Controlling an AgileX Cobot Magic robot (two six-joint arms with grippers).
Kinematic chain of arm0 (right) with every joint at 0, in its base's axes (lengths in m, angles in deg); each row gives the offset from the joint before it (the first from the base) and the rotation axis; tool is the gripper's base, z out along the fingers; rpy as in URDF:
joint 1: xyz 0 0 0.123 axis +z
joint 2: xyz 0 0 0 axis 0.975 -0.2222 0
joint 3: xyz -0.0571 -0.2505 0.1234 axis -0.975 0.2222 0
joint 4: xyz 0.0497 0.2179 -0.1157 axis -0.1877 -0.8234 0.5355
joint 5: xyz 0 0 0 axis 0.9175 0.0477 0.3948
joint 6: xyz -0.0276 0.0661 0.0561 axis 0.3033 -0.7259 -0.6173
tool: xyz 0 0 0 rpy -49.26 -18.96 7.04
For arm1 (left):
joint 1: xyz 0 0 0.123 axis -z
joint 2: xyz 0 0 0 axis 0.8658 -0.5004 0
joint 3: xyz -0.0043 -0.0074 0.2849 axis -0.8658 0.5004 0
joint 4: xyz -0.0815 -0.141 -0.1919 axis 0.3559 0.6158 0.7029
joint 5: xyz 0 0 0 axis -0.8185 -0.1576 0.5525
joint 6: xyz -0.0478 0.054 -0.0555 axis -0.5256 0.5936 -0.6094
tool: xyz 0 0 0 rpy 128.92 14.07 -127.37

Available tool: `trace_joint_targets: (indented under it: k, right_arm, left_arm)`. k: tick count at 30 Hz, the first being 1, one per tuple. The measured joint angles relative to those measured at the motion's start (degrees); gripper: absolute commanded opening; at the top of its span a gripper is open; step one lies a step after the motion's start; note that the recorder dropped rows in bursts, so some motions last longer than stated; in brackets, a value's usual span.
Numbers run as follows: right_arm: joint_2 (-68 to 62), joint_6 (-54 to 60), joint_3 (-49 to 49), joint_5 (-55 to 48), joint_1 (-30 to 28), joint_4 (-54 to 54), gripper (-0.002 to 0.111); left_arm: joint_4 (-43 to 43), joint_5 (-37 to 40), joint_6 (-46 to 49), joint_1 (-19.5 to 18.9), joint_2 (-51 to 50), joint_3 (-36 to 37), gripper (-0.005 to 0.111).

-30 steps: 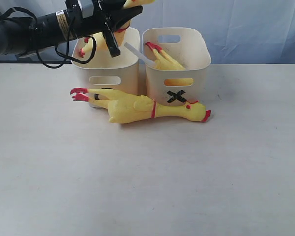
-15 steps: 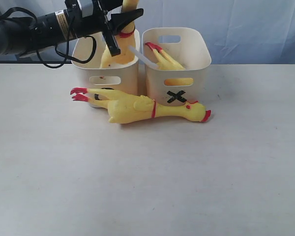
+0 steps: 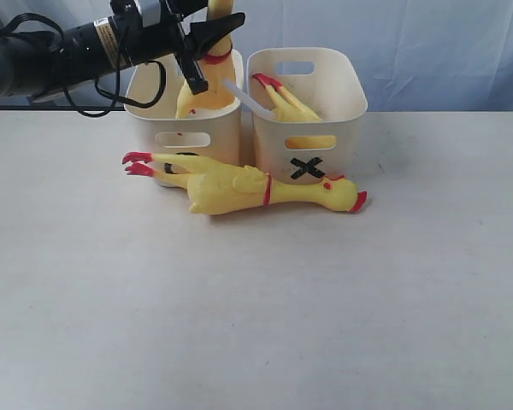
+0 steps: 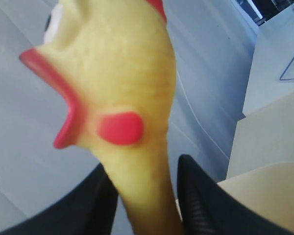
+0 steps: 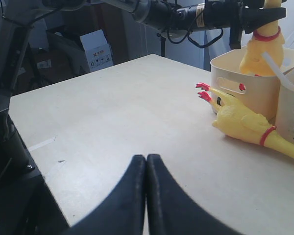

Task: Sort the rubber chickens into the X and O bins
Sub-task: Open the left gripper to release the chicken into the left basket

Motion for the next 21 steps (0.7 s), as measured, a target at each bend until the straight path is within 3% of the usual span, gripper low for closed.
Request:
trace_joint_targets:
  k: [9,11,16,21]
  right_arm:
    - [0.0,0.0,0.0,0.0,0.0,0.0,0.0]
    - [0.0,0.0,0.0,0.0,0.0,0.0,0.0]
    - [0.0,0.0,0.0,0.0,0.0,0.0,0.0]
    - [0.0,0.0,0.0,0.0,0.0,0.0,0.0]
  left_arm:
    - [2.5,6.4,2.2,0.0,0.0,0.0,0.033]
    - [2.6,9.1,2.2,0.0,0.0,0.0,0.038]
    - [4.1,10.4,2.0,0.0,0.0,0.0,0.065]
    - [7.5,10.5,-0.4,0.0,0.0,0.0,0.072]
